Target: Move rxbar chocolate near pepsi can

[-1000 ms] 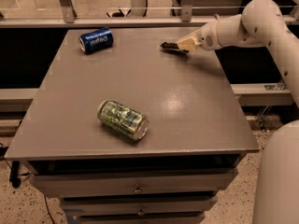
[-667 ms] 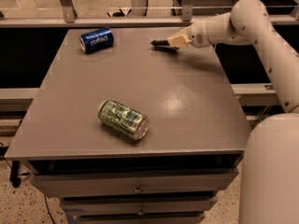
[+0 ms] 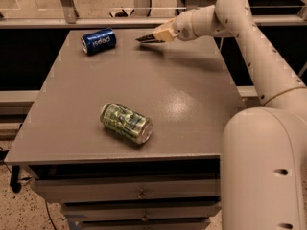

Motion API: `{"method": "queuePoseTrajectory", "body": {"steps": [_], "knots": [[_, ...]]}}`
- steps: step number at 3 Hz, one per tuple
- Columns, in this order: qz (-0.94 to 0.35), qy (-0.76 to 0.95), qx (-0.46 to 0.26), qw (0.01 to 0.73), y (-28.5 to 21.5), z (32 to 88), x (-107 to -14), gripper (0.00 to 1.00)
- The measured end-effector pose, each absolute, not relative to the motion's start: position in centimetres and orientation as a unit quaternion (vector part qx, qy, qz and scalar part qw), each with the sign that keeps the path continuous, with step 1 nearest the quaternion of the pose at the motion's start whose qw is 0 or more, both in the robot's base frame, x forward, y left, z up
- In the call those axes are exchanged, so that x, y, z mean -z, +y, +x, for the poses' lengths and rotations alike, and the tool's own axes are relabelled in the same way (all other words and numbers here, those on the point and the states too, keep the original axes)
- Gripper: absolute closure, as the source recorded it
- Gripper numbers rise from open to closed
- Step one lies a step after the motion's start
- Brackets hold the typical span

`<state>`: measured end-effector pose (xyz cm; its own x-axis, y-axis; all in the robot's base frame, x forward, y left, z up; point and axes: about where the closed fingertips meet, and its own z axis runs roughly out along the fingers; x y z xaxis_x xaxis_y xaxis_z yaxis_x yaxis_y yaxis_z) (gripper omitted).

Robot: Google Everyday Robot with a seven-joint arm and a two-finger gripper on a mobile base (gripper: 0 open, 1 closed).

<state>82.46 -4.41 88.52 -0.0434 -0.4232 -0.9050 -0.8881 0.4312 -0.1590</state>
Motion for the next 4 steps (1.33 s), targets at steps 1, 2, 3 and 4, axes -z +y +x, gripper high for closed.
{"method": "queuePoseTrajectory", "body": {"steps": [1, 2, 3, 4], "knots": [[-0.503, 0.665, -0.238, 0.498, -2.0, 82.4, -88.9, 1.0], [-0.529, 0.646, -0.241, 0.495, 0.2, 81.6, -89.2, 1.0], [-0.55, 0.632, -0.24, 0.491, 1.7, 80.7, -89.4, 1.0], [-0.562, 0.622, -0.244, 0.488, 2.9, 79.9, -89.3, 1.0]]}}
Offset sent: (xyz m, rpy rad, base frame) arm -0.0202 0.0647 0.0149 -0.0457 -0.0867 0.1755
